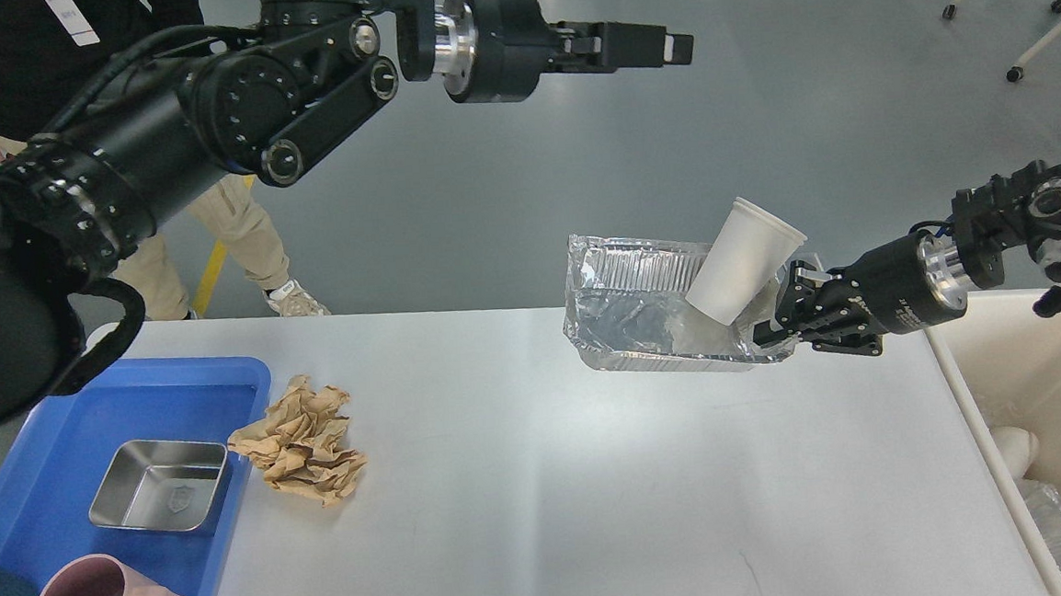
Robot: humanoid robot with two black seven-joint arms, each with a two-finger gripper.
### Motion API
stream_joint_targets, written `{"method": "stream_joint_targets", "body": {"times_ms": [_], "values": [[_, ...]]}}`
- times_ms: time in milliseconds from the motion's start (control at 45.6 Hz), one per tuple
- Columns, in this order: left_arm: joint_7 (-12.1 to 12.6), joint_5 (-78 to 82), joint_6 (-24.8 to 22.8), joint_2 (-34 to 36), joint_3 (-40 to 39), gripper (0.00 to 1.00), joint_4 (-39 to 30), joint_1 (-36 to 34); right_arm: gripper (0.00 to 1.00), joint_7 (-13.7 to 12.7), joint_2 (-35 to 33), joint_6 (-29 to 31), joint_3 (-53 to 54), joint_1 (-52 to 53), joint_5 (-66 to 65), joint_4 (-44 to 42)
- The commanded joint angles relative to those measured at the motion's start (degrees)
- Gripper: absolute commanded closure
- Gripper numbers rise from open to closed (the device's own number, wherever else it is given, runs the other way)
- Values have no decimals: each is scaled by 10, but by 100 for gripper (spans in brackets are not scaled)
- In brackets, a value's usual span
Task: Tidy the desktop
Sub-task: 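Withdraw the left gripper back toward the blue tray, then reach the left gripper to the crumpled brown paper and grasp it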
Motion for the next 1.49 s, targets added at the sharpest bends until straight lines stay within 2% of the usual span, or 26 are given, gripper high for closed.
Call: {"method": "stream_joint_targets", "body": {"times_ms": [0,22,44,197,307,372,504,592,635,701,833,986,1096,1271,1468], "values": [[45,-48,7,62,0,10,-7,19,100,0,0,0,0,0,0,0],[66,-53,9,84,-1,6,-11,36,100,0,0,0,0,0,0,0],[76,-54,9,94,-3,5,-13,43,100,0,0,0,0,0,0,0],[132,-63,16,166,-5,4,-55,93,100,0,-2,0,0,0,0,-1],[178,-65,43,220,-5,3,-99,142,100,0,-6,-1,0,-1,0,-1],[197,-79,74,257,-6,4,-135,179,100,0,-6,-1,0,-1,0,-1],[219,-102,142,345,-4,3,-250,243,100,0,-7,0,0,-1,0,-1],[240,-102,149,430,4,3,-356,277,100,0,-7,-1,0,-1,0,0],[261,-101,149,471,5,3,-396,288,100,0,-8,-1,0,-1,0,0],[277,-100,144,534,11,3,-441,306,100,0,-10,0,0,-1,0,0],[277,-99,128,637,37,3,-490,311,100,0,-17,0,0,-1,0,1],[270,-108,106,716,39,3,-519,325,100,0,-17,0,0,-1,0,1],[269,-179,119,729,39,3,-538,377,100,0,-17,0,1,-1,0,1],[257,-197,171,735,38,3,-559,476,100,0,-17,1,3,1,0,1],[238,-196,175,754,38,3,-566,505,100,0,-17,2,3,3,0,1]]}}
